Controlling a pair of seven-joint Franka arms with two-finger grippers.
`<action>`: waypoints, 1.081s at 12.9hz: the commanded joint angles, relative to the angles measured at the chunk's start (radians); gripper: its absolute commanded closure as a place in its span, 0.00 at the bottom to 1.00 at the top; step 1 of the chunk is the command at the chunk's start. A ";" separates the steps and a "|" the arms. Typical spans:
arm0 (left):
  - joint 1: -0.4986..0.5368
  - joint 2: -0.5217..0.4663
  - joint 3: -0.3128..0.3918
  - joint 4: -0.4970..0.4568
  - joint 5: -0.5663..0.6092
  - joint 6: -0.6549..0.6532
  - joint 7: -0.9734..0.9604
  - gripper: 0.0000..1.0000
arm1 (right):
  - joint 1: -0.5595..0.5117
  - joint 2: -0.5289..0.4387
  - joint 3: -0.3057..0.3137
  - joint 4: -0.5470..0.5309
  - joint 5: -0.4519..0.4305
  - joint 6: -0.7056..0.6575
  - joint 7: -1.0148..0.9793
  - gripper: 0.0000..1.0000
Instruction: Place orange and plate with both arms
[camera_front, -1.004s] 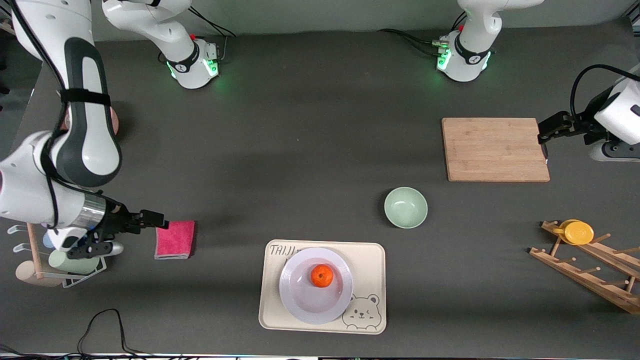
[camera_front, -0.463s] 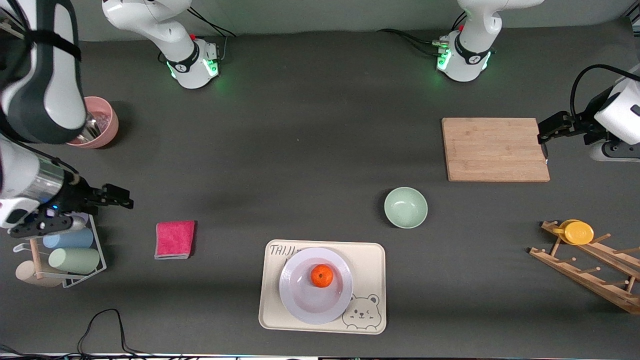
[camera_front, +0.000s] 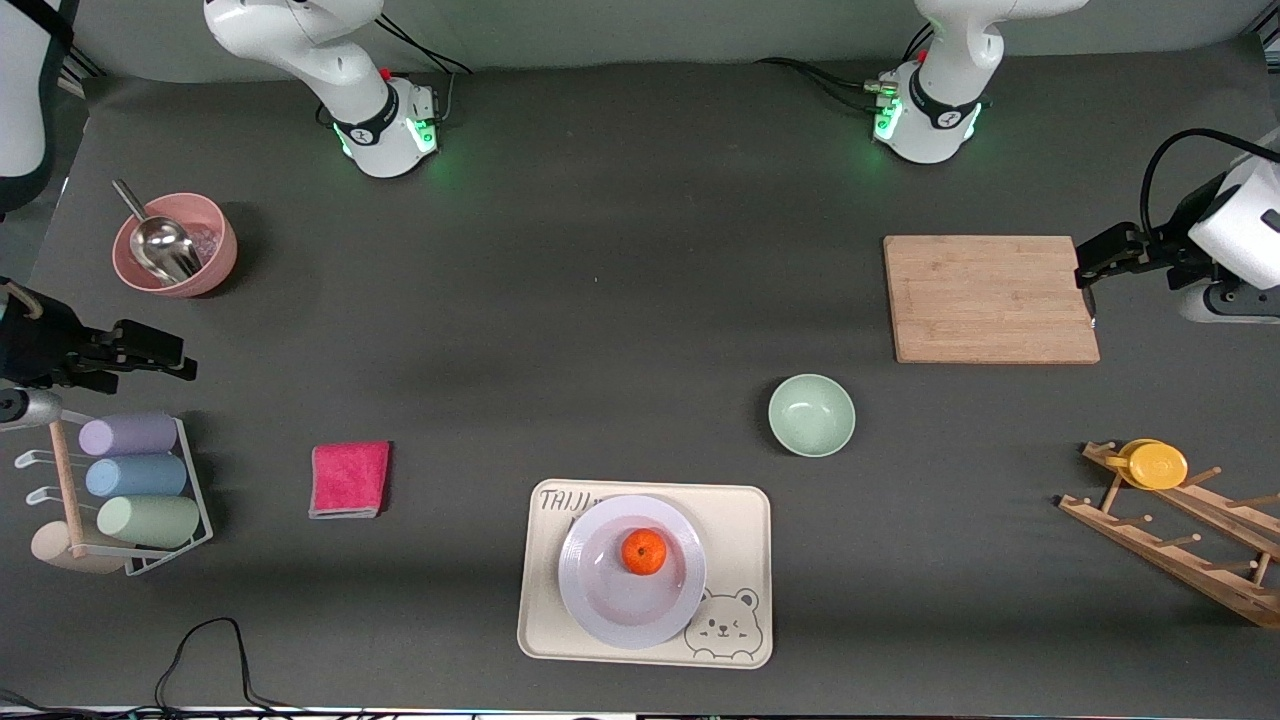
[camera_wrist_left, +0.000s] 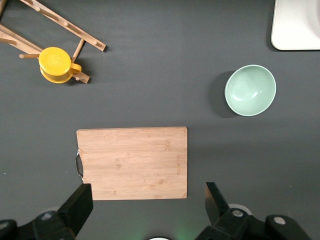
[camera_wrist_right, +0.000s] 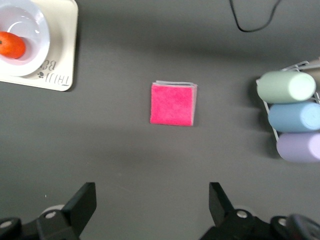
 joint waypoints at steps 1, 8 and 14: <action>-0.014 -0.018 0.013 -0.003 -0.012 -0.017 0.000 0.00 | -0.194 -0.018 0.195 0.044 -0.082 -0.097 0.012 0.00; -0.009 -0.018 0.014 0.000 -0.025 -0.018 -0.003 0.00 | -0.445 -0.119 0.480 -0.076 -0.219 -0.102 0.007 0.00; -0.011 -0.017 0.014 0.006 -0.025 -0.020 -0.003 0.00 | -0.485 -0.156 0.501 -0.103 -0.259 -0.097 -0.059 0.00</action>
